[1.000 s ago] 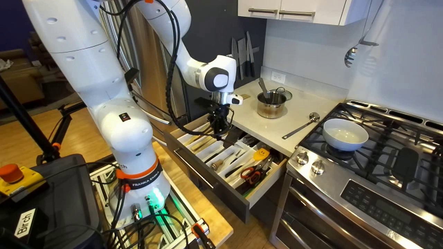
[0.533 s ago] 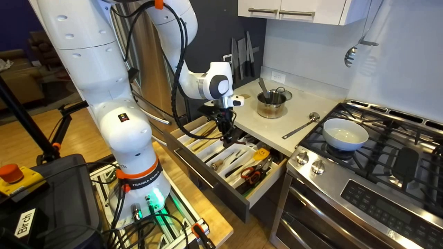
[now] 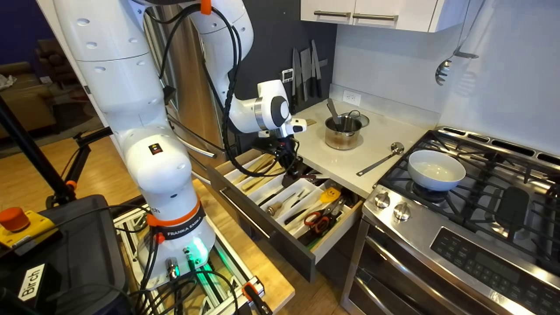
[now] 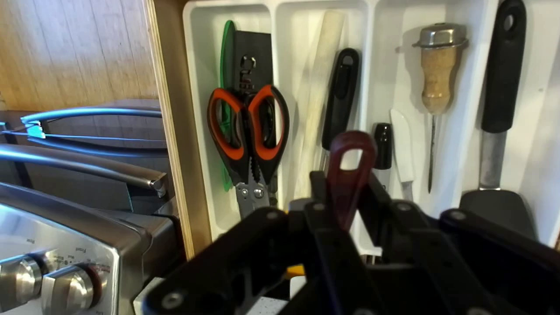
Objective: Put the stirring spoon into the drawer
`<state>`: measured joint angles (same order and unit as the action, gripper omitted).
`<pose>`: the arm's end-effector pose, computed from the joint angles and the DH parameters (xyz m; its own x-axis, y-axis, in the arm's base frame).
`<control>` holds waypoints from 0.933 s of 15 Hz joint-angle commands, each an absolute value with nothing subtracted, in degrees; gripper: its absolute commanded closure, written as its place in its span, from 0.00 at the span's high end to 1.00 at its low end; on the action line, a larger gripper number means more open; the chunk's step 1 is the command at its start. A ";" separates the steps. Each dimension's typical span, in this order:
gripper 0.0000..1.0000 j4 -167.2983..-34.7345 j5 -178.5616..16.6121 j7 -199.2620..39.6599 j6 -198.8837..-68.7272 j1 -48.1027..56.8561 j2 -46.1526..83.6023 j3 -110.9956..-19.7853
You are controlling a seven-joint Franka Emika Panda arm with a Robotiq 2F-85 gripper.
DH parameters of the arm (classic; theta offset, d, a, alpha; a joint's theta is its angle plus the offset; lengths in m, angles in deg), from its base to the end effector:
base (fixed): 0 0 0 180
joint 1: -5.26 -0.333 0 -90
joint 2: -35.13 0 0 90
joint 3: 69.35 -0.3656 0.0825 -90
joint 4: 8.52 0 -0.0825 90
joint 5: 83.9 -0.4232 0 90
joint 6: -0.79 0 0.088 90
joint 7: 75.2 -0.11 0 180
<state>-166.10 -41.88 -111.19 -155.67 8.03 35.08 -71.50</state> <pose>0.3974 0.0203 0.2232 0.9969 0.0492 0.0606 0.0310 -0.9621 0.2708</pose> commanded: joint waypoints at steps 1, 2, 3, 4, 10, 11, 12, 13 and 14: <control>0.06 -166.10 -34.31 -117.32 -157.29 8.42 32.01 -70.95; 0.06 -166.09 -32.52 -118.93 -157.46 8.42 31.49 -70.79; 0.06 -166.03 -29.66 -121.26 -158.30 8.51 31.17 -70.44; 0.06 -165.56 -27.29 -123.27 -159.67 8.65 30.25 -70.03; 0.06 -160.56 -16.31 -133.61 -166.07 8.55 22.10 -66.58; 0.06 -159.60 -14.74 -135.06 -166.47 8.45 20.74 -65.92; 0.06 -158.52 -13.10 -136.34 -166.65 8.30 19.42 -65.28; 0.06 -157.66 -11.68 -137.49 -166.83 8.22 18.15 -64.78; 0.06 -156.50 -10.31 -138.54 -167.07 8.15 16.74 -64.30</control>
<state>-160.11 -15.27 -134.33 -164.90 8.26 21.91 -66.09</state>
